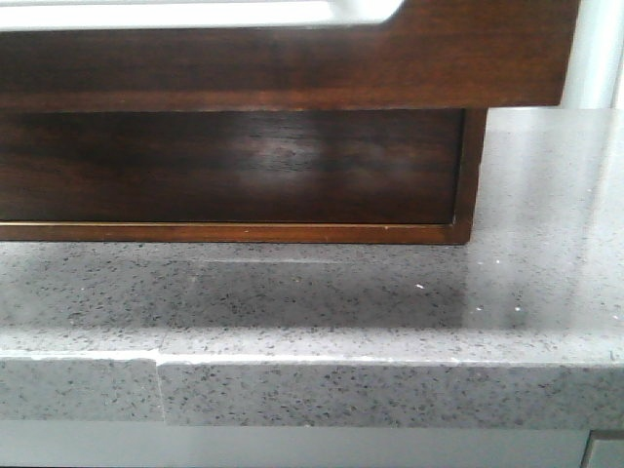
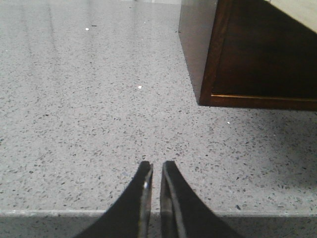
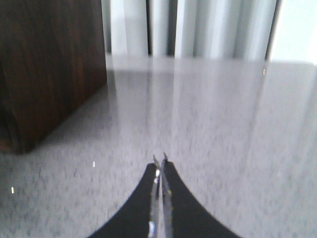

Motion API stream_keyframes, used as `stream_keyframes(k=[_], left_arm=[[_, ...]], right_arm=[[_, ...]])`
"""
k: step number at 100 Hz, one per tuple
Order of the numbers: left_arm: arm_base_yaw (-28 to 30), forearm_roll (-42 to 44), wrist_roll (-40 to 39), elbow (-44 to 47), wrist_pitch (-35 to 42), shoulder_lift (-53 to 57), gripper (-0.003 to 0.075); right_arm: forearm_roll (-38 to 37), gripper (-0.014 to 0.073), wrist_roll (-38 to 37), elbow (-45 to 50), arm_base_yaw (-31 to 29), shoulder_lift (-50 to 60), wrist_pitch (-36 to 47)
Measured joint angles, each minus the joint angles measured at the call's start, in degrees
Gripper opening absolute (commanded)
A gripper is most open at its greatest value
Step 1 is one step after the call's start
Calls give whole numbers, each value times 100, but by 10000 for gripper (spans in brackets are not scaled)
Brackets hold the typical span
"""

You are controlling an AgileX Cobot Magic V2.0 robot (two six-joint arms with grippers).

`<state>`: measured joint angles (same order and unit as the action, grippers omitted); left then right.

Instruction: Put scissors in drawer with both arms

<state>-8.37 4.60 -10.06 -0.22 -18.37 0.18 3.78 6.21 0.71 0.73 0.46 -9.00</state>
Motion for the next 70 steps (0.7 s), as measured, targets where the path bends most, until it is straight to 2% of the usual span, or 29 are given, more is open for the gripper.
stream_keyframes(k=[24, 70], left_arm=[[0, 0, 11, 0, 0, 0, 8], [0, 0, 11, 0, 0, 0, 8]], right_arm=[[-16, -46, -12, 0, -23, 0, -997], [-26, -46, -12, 0, -23, 0, -1007]])
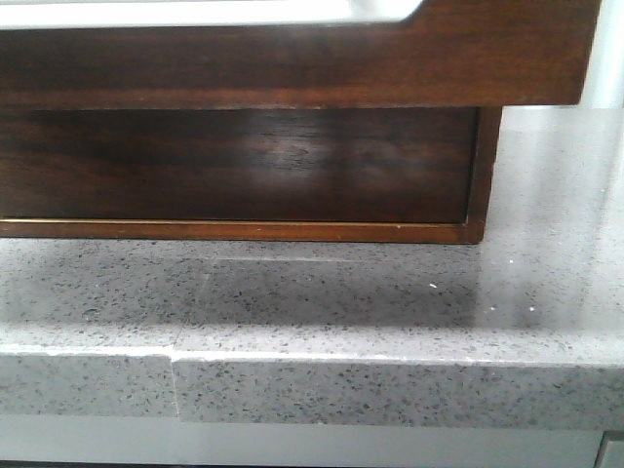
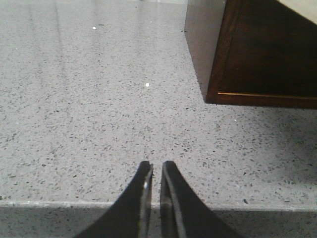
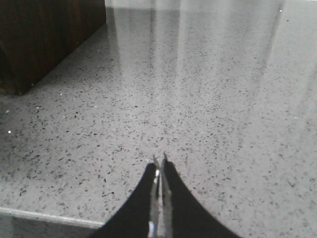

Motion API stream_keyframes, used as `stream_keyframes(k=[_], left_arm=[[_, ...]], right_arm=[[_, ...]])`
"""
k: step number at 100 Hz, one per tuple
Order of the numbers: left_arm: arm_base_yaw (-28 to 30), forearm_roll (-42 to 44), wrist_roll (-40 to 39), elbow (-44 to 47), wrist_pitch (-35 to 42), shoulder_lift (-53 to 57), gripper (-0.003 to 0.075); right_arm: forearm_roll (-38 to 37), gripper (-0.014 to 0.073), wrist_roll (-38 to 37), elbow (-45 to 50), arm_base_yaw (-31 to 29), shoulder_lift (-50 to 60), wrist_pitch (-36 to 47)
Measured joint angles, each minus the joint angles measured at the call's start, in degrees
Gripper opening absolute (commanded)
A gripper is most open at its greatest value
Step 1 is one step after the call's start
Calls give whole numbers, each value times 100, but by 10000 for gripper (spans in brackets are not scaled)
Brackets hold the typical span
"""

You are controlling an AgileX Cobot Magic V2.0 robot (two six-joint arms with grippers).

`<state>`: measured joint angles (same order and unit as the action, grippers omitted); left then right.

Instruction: Put scissors in drawer with both arms

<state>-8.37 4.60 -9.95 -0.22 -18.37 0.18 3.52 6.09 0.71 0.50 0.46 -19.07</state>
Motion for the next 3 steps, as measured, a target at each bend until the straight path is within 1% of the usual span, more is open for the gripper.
stream_keyframes(k=[3], left_arm=[[0, 0, 0, 0, 0, 0, 9]], right_arm=[[0, -46, 0, 0, 0, 0, 0]])
